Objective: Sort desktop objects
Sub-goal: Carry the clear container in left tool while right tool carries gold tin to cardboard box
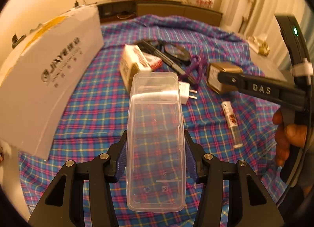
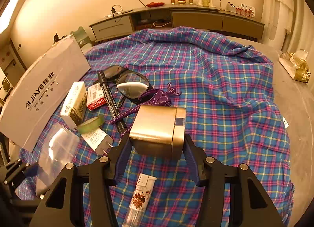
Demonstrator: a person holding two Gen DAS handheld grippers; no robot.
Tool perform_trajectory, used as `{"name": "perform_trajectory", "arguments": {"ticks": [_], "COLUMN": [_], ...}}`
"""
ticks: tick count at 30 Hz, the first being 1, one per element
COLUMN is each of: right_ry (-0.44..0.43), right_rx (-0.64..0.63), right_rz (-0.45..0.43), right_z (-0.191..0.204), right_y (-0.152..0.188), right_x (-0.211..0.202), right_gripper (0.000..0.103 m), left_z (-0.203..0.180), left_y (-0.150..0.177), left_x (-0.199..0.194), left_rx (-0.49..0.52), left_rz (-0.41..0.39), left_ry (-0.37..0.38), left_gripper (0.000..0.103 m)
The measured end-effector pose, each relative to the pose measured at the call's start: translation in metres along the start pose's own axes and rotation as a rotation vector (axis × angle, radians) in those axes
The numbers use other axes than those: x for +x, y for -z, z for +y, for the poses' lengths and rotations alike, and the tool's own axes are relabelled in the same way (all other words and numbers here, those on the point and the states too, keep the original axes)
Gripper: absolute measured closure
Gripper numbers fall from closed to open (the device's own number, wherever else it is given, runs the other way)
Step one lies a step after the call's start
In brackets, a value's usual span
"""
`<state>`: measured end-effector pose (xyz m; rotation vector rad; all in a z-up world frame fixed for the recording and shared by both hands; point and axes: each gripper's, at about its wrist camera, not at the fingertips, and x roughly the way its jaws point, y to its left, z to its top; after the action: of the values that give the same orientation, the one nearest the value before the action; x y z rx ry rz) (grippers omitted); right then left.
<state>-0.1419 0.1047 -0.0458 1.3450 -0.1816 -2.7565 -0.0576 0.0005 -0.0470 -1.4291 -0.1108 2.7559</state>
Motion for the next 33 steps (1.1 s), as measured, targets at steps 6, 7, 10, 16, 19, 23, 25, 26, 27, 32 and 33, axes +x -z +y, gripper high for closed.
{"name": "perform_trajectory", "arguments": {"ticks": [6, 7, 10, 16, 19, 23, 25, 26, 27, 32, 33], "right_ry": [-0.030, -0.034, -0.053, -0.070, -0.053, -0.047, -0.058, -0.068, -0.075, -0.123, -0.134], "right_rx": [0.028, 0.030, 0.032, 0.006, -0.039, -0.096, -0.116, -0.130, -0.138, -0.164, -0.166], "right_rz": [-0.050, -0.056, -0.071, -0.122, -0.171, -0.207, -0.212, -0.212, -0.211, -0.196, -0.190], "right_z": [-0.005, -0.004, 0.001, 0.016, 0.031, 0.053, 0.064, 0.071, 0.077, 0.110, 0.115], "right_y": [0.003, 0.004, 0.008, 0.012, 0.009, 0.004, 0.002, -0.001, -0.003, -0.021, -0.025], "right_x": [-0.026, -0.029, -0.038, -0.063, -0.085, -0.105, -0.112, -0.115, -0.118, -0.125, -0.124], "right_gripper": [0.051, 0.051, 0.051, 0.051, 0.051, 0.051, 0.051, 0.051, 0.051, 0.051, 0.051], "left_z": [0.017, 0.020, 0.029, 0.049, 0.058, 0.070, 0.081, 0.086, 0.094, 0.131, 0.136], "left_y": [-0.006, -0.009, -0.016, -0.037, -0.049, -0.066, -0.072, -0.073, -0.074, -0.077, -0.078], "left_x": [-0.029, -0.032, -0.040, -0.065, -0.070, -0.072, -0.071, -0.070, -0.069, -0.068, -0.069], "left_rx": [-0.043, -0.048, -0.052, -0.074, -0.085, -0.083, -0.090, -0.101, -0.114, -0.209, -0.218], "left_rz": [-0.069, -0.075, -0.086, -0.139, -0.142, -0.152, -0.159, -0.161, -0.163, -0.155, -0.159], "left_ry": [0.001, -0.005, -0.025, -0.029, -0.021, -0.036, -0.030, -0.027, -0.019, 0.035, 0.034], "left_gripper": [0.050, 0.050, 0.050, 0.050, 0.050, 0.050, 0.050, 0.050, 0.050, 0.050, 0.050]}}
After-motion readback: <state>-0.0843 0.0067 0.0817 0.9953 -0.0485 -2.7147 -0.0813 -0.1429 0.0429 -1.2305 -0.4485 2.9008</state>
